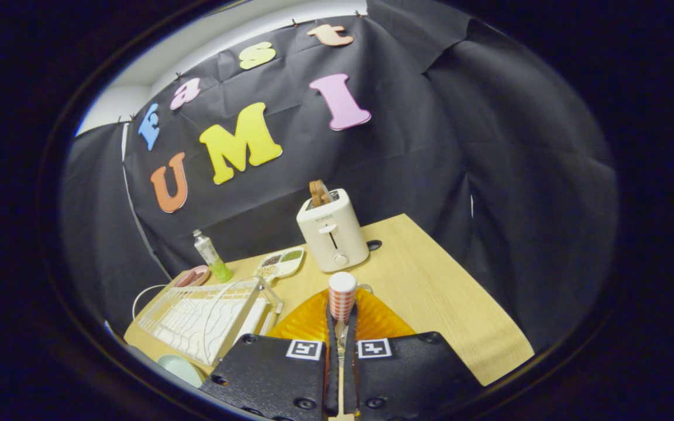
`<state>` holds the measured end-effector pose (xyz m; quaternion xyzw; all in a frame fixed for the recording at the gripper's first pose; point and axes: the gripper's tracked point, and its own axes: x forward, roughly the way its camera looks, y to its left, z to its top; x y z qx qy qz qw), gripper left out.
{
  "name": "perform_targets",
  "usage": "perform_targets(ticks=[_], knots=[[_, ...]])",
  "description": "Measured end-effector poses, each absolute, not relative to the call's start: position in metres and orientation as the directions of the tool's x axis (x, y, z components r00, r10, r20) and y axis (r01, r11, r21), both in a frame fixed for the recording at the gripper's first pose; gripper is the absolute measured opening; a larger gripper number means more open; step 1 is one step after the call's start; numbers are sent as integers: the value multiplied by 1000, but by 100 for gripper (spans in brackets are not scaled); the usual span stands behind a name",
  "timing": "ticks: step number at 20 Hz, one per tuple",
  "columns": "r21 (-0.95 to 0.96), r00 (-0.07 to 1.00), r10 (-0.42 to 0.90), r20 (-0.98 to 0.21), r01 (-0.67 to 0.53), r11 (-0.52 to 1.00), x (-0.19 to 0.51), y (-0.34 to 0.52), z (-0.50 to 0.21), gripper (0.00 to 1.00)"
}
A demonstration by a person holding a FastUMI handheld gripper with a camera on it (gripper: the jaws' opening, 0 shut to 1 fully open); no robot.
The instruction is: Take the plate from the dish rack, then take the spoon from the basket and place it into the plate.
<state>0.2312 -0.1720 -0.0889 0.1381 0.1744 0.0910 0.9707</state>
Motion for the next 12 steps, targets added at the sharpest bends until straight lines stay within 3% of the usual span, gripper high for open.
perform_targets(ticks=[7, 12], knots=[[213, 973, 116, -199, -73, 974, 188, -187, 21, 8], [213, 961, 215, -172, -176, 961, 108, -111, 51, 8]])
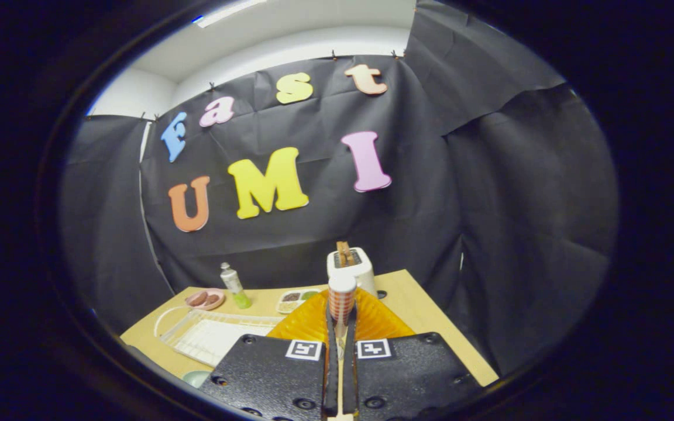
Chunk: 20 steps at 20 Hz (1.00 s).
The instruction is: Take the plate from the dish rack, then take the spoon from the basket and place it into the plate.
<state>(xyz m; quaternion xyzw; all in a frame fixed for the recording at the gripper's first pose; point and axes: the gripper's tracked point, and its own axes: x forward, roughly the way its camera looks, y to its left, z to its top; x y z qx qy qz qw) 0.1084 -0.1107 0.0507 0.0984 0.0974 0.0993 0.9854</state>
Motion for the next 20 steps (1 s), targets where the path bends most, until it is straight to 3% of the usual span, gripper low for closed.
perform_targets(ticks=[8, 16, 20], knots=[[193, 859, 432, -276, -390, 900, 10, 54, -1, 8], [144, 848, 432, -306, -407, 902, -12, 131, -87, 8], [252, 800, 483, -355, -416, 874, -10, 158, -113, 8]])
